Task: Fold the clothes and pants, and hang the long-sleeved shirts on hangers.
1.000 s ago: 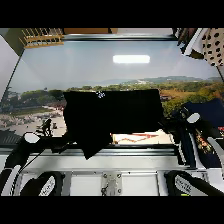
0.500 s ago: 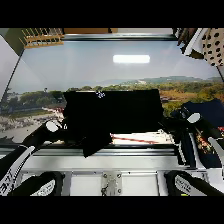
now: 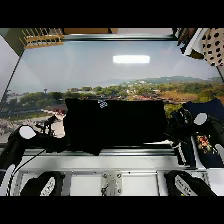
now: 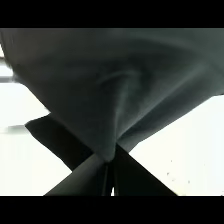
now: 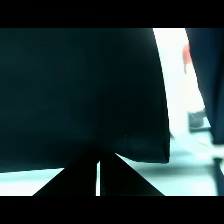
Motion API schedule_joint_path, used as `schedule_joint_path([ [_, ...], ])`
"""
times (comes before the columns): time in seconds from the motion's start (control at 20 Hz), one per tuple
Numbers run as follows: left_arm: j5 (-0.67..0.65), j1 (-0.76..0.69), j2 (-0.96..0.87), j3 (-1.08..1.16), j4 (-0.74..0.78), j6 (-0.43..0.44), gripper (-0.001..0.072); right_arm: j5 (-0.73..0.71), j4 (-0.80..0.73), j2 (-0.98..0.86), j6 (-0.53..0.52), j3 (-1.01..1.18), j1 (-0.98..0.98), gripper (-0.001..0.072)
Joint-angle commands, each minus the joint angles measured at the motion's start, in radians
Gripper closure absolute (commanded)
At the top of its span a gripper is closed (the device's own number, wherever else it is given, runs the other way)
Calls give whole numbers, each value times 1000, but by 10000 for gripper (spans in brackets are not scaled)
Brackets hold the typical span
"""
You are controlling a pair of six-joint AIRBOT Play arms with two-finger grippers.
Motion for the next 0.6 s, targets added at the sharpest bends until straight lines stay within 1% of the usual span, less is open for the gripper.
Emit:
schedule_joint_path([
  [0.0,-125,31,139,5,16,2,702,133,-54,32,-11,5,4,699],
  [0.05,-122,31,142,26,20,2,702,137,-54,30,-11,14,4,699],
  [0.15,-103,31,91,95,19,3,702,136,-51,22,5,52,4,700],
  [0.2,-91,31,43,135,18,6,702,133,-51,13,8,83,4,700],
  [0.35,-71,31,-121,249,16,58,701,132,-51,-47,12,190,28,700],
  [0.45,-67,31,-235,328,16,92,702,116,-51,-111,18,267,61,700],
  [0.55,-50,31,-338,407,17,101,701,103,-51,-192,27,344,90,700],
])
